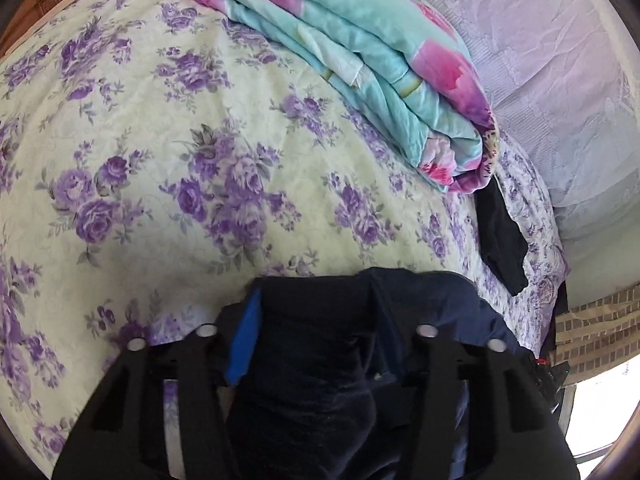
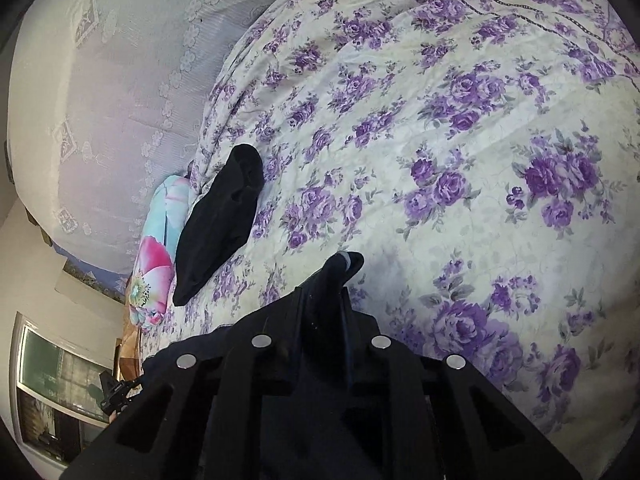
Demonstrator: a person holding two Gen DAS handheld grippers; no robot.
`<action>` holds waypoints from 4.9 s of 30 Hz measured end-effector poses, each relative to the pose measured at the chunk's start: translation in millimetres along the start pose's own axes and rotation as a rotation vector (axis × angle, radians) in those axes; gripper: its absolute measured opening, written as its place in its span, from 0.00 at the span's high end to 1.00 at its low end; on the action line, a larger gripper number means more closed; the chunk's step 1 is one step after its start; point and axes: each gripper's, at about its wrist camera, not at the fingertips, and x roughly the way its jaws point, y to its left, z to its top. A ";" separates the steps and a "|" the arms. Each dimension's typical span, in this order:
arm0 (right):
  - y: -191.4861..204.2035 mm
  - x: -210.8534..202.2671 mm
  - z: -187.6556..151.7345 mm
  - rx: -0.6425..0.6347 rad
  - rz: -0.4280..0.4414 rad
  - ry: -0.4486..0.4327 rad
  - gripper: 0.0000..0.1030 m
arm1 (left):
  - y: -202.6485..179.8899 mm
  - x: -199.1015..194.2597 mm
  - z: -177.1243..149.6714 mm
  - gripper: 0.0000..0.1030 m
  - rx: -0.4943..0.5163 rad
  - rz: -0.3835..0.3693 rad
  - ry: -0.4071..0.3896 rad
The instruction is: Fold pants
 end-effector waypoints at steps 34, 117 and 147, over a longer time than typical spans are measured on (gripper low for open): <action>-18.2 -169.5 -129.6 0.155 0.249 -0.127 0.32 | 34.9 -158.5 -170.9 0.57 0.077 -0.275 -0.216; -75.8 -228.6 -263.2 0.301 0.234 -0.144 0.88 | 90.6 -111.2 -220.3 0.86 -0.249 -0.553 0.053; 9.0 -136.4 -353.8 0.328 0.440 0.109 0.61 | -58.9 -116.4 -329.1 0.37 0.184 -0.473 0.095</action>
